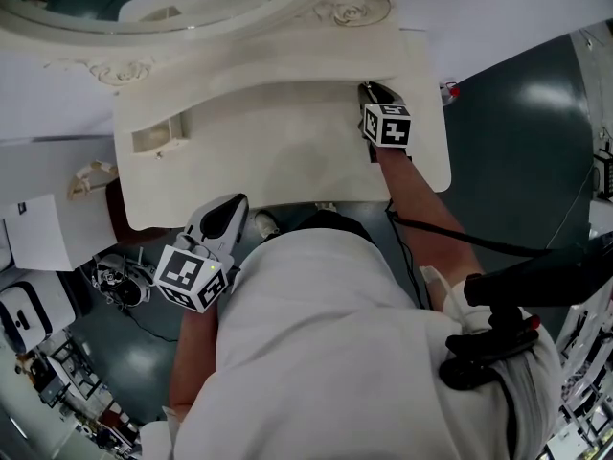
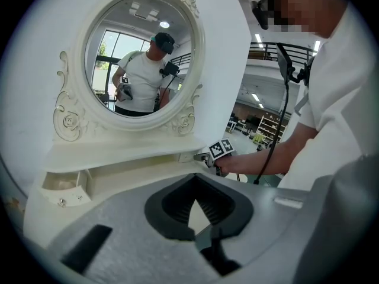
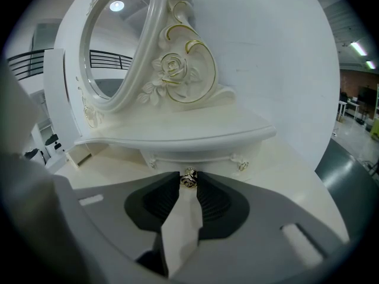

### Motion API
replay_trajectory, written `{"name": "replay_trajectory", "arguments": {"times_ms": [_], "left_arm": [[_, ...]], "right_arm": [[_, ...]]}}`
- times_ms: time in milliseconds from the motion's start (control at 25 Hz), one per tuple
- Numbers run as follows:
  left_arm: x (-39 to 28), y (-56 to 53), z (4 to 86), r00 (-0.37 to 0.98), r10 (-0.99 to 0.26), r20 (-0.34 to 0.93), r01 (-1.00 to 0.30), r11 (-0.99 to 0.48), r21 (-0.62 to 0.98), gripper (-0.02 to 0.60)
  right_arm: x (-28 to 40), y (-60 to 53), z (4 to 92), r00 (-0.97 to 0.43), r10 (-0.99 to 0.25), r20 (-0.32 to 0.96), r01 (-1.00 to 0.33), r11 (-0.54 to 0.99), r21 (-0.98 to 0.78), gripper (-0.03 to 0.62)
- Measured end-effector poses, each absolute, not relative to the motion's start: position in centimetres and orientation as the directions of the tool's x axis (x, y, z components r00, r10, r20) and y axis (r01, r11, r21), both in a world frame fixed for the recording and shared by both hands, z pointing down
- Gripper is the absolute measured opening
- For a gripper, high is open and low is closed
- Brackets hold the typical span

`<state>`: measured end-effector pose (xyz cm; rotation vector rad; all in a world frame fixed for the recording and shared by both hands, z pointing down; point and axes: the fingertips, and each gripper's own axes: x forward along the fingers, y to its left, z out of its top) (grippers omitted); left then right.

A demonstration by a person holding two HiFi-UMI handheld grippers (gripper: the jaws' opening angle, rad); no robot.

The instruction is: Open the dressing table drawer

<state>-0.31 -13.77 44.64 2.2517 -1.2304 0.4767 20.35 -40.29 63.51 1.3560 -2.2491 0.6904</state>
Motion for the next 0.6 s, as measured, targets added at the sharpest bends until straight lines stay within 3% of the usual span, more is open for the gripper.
{"name": "replay_trajectory", "arguments": {"times_ms": [600], "left_arm": [[-0.3,-12.7,44.5,0.555,-0.653,0.516,-0.830,-0.481,0.283,0.000]], "right_arm": [[20.5,-36.9,63.6,-0.418,-0.677,0.606,-0.900,0.397,-0.178,0.095]]}}
